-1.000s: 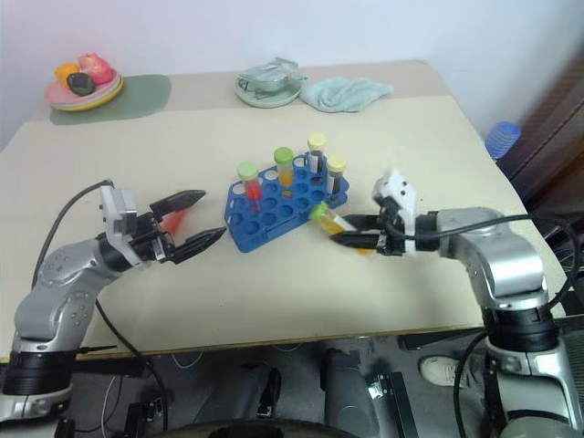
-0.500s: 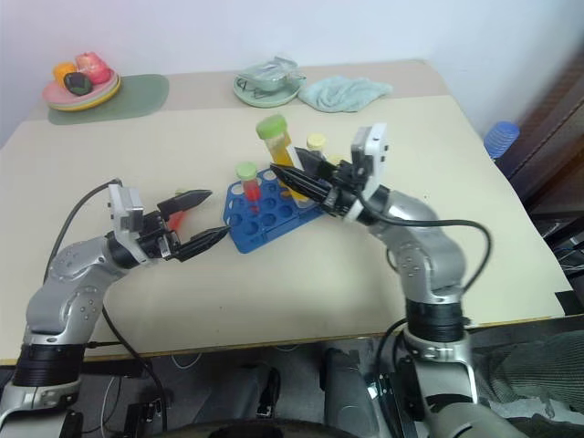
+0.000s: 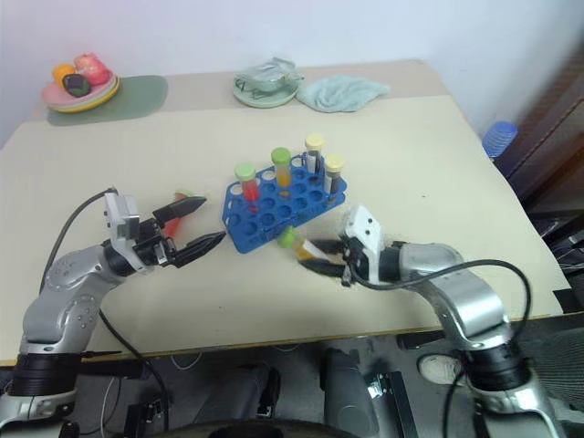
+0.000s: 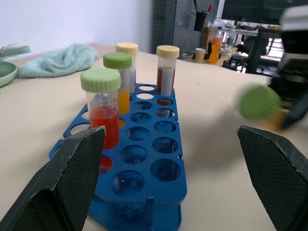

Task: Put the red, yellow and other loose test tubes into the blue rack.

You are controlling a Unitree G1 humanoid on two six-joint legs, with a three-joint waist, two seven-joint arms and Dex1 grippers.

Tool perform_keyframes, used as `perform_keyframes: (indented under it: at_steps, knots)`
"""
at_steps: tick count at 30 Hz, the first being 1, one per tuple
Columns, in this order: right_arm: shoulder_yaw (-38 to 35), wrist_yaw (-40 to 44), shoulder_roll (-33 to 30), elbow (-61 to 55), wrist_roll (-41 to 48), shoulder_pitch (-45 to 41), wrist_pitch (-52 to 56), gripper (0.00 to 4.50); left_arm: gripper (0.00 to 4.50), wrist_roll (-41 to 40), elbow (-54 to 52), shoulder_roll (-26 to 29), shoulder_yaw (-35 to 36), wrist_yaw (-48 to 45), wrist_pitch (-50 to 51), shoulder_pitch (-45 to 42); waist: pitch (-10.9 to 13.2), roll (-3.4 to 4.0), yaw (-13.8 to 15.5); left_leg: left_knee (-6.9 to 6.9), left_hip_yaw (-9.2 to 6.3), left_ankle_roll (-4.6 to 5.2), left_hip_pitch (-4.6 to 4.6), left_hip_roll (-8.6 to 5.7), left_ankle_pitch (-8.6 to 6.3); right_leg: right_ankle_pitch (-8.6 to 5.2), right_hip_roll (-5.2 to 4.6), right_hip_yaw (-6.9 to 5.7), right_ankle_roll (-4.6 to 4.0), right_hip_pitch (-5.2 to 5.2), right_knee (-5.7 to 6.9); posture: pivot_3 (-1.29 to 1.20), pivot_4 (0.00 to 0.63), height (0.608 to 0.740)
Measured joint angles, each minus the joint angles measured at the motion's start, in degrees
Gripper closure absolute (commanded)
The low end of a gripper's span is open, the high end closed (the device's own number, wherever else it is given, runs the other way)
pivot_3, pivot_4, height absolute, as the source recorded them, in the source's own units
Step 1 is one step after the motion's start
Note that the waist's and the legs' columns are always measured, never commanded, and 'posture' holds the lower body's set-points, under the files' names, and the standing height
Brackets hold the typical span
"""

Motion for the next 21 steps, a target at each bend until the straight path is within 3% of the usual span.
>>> perform_keyframes:
  at_steps: [1,5,8,12,17,21]
  knots:
    - [0.2,1.7,-3.6,1.0,-0.2,-0.5,1.5,3.19,0.0,0.0,0.0,0.0,0.0,-0.1,0.0,0.0,0.0,-0.01,0.0,0.02,0.01,0.0,0.0,0.0,0.0,0.0,0.0,-0.01,0.0,0.01,-0.01,0.0,0.15,0.74]
    - [2.9,5.0,-7.8,3.8,-2.0,-3.8,3.0,3.19,0.0,0.1,0.0,0.0,-0.5,-0.5,0.0,-0.3,0.0,-0.03,0.1,0.0,0.0,-0.01,-0.01,0.02,0.01,0.0,0.0,-0.01,0.0,-0.02,-0.01,0.0,0.15,0.74]
    - [6.2,7.3,-9.1,6.7,-4.2,-6.0,3.0,2.13,0.0,0.2,0.1,0.0,-0.6,-0.7,0.0,-0.6,0.0,-0.03,0.4,0.02,0.01,-0.09,-0.05,0.01,0.05,0.0,-0.02,-0.01,0.0,-0.02,-0.05,0.0,0.15,0.74]
    - [7.9,8.7,-9.2,9.6,-5.8,-7.8,2.7,0.15,0.0,0.3,0.0,0.3,-0.6,-1.0,0.0,-0.6,0.0,-0.04,0.5,0.02,0.0,-0.24,-0.08,0.01,0.13,0.0,-0.02,-0.01,0.0,-0.04,-0.07,0.0,0.15,0.74]
    - [7.6,7.1,-8.3,10.3,-7.0,-8.6,1.5,0.06,0.0,-2.6,-1.4,3.2,-0.4,-5.5,1.7,1.7,0.0,-0.06,0.4,0.01,0.01,-0.27,-0.09,0.01,0.15,0.0,-0.02,0.0,0.0,-0.06,-0.08,0.0,0.15,0.74]
    - [6.2,6.1,-8.4,9.5,-7.1,-8.6,1.7,0.06,0.0,-8.7,-3.6,9.1,1.3,-14.9,5.1,4.7,0.0,-0.05,0.5,0.01,0.0,0.01,-0.09,0.02,-0.01,0.0,-0.02,-0.02,-0.01,-0.06,-0.07,0.0,0.15,0.74]
